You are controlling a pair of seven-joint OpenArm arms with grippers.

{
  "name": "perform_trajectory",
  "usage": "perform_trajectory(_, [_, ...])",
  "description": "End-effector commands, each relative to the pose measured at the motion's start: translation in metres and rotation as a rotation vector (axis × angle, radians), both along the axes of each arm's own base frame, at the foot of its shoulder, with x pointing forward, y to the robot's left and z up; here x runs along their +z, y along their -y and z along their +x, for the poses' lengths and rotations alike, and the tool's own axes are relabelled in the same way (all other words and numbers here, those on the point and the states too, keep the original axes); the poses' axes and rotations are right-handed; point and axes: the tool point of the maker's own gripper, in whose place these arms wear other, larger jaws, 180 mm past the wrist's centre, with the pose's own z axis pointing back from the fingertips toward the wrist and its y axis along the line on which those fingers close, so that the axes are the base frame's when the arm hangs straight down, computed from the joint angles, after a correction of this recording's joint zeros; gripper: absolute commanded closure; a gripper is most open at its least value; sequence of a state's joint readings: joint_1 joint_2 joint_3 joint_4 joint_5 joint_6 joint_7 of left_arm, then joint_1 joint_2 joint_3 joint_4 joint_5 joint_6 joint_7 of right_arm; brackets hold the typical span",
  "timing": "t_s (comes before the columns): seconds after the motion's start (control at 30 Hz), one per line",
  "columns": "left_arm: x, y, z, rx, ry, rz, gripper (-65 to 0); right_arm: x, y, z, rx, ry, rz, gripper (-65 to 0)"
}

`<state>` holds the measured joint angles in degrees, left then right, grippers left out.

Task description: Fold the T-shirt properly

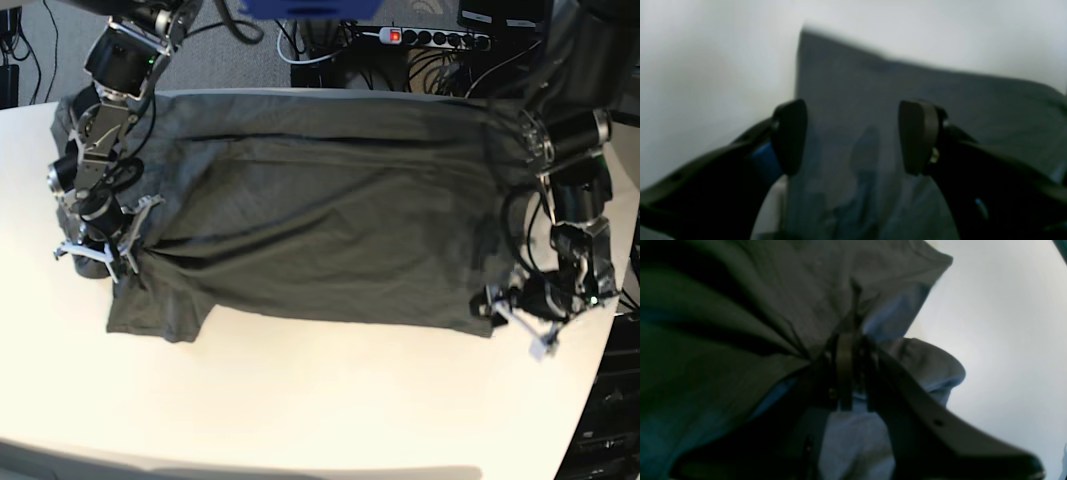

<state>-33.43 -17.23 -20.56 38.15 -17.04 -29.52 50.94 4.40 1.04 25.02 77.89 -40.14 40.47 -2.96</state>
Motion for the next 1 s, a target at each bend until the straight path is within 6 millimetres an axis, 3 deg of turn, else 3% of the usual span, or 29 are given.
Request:
perform_trajectory(0.0, [0.033, -0.007, 0.027, 0.018, 0.098, -0.004, -42.2, 0.013, 0.005, 0.008, 0.0, 0.047, -0.01, -5.5])
perform_trajectory(0.33, [0.032, -0.01, 0.026, 0.011, 0.097, 0.014, -42.3, 0.014, 0.005, 0.008, 0.0, 0.048, -0.011, -5.5])
perform_trajectory(0.6, [0.032, -0.025, 0.028, 0.091, 0.075, 0.031, -42.3, 0.015, 0.005, 0.008, 0.0, 0.051, -0.012, -5.5])
perform_trajectory(0.97, [0.024, -0.006, 0.032, 0.031, 0.088, 0.081, -42.3, 0.015, 0.004, 0.008, 0.001, 0.053, -0.011, -5.5])
